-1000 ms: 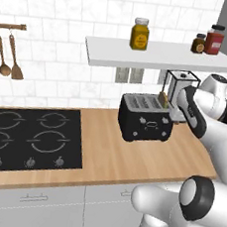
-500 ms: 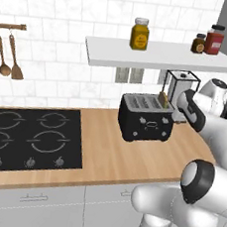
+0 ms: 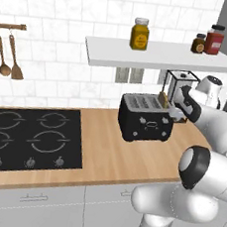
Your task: Start the toaster. Once the lever pops up, take the bread to the plate on the dining counter.
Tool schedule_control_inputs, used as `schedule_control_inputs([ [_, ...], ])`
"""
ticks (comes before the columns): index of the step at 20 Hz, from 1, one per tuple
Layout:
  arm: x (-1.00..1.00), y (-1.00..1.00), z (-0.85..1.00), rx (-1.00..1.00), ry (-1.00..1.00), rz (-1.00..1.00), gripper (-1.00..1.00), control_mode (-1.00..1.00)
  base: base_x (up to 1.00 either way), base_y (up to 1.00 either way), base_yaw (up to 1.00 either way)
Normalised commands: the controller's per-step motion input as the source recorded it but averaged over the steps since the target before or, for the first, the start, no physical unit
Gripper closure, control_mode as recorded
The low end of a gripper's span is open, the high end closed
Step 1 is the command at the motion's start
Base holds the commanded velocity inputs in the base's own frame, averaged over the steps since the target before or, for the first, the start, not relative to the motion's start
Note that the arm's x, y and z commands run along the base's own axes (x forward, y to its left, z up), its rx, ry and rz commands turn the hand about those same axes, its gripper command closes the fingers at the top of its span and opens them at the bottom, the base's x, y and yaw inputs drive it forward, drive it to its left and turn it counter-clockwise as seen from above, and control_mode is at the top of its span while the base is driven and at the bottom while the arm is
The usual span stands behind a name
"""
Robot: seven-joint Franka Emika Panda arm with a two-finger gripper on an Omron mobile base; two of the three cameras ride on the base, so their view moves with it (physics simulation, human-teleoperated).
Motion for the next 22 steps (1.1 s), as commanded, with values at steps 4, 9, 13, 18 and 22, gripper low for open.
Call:
schedule_control_inputs([
  [4,0.19,0.11,-0.17,0.0,0.0,0.0,-1.0,-1.0,0.0,0.0,0.0],
  [9,0.02,0.0,-0.32,0.0,-0.01,0.0,-1.0,-1.0,0.0,0.0,0.0],
  [13,0.01,0.0,-0.21,0.0,0.0,0.0,-1.0,-1.0,0.0,0.0,0.0],
  [18,0.09,0.0,-0.01,0.0,-0.01,0.0,-1.0,-1.0,0.0,0.0,0.0],
  [22,0.12,0.0,0.0,0.0,-0.02,0.0,-1.0,-1.0,0.0,0.0,0.0],
])
